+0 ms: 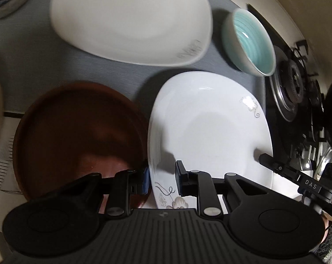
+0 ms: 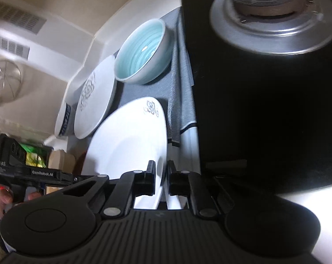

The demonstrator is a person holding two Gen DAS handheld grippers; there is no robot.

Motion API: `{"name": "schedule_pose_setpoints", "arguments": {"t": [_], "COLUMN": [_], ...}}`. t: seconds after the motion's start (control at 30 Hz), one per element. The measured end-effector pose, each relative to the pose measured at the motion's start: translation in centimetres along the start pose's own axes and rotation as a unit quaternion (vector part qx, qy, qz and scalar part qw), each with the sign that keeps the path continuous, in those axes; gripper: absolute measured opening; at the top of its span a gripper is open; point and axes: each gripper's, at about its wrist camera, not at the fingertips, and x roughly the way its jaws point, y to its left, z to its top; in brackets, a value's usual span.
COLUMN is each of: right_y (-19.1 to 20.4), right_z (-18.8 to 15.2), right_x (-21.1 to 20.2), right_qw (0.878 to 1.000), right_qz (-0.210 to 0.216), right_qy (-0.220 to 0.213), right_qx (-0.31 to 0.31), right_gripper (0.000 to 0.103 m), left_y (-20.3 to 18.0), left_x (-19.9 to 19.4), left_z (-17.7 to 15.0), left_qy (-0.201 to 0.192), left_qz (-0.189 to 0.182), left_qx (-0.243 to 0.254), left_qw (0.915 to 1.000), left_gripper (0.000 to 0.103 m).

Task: Organize plates and bowls

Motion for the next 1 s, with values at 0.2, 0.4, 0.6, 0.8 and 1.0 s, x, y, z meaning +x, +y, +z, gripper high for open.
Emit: {"name": "schedule_pose_setpoints", "arguments": {"t": [0.2,0.4,0.6,0.8,1.0], "right_y": [-1.6,-1.8,-1.7,-3.7,-2.6], "right_z": [-0.2,-0.3,-1.2,-1.0,-1.3], "right_x": [-2.9,-3.5,-3.7,-3.1,-4.5], "right_qw": [1.000,0.999,0.999,1.000,0.998], "right_qz": [-0.018,-0.031,-0.019,0.011,0.016], "right_qy": [-0.018,-0.013,-0.008,-0.011,-0.026], "right_qx": [-0.007,-0.024,-0.034,-0.013,-0.048], "right_gripper": [0.011,0.015,0.027,0.023,0.011], "left_y": [-3.7,-4.3,-5.8,-7.0,-7.6], "left_x": [1.9,3.0,1.8,3.7,3.6], "left_z": [-0.4,-0.5,-0.3,0.0,-0.3], "left_qy": [0.012,0.021,0.002,0.008,0.004], "left_qz": [0.010,0.019,0.036,0.061,0.072], "left_qx": [0.020,0.016,0.025,0.051,0.052], "left_qw": [0.9997,0.9995,0.9990,0.9968,0.9961], "left_gripper": [0.024,0.025,0.028,0.028,0.023]}}
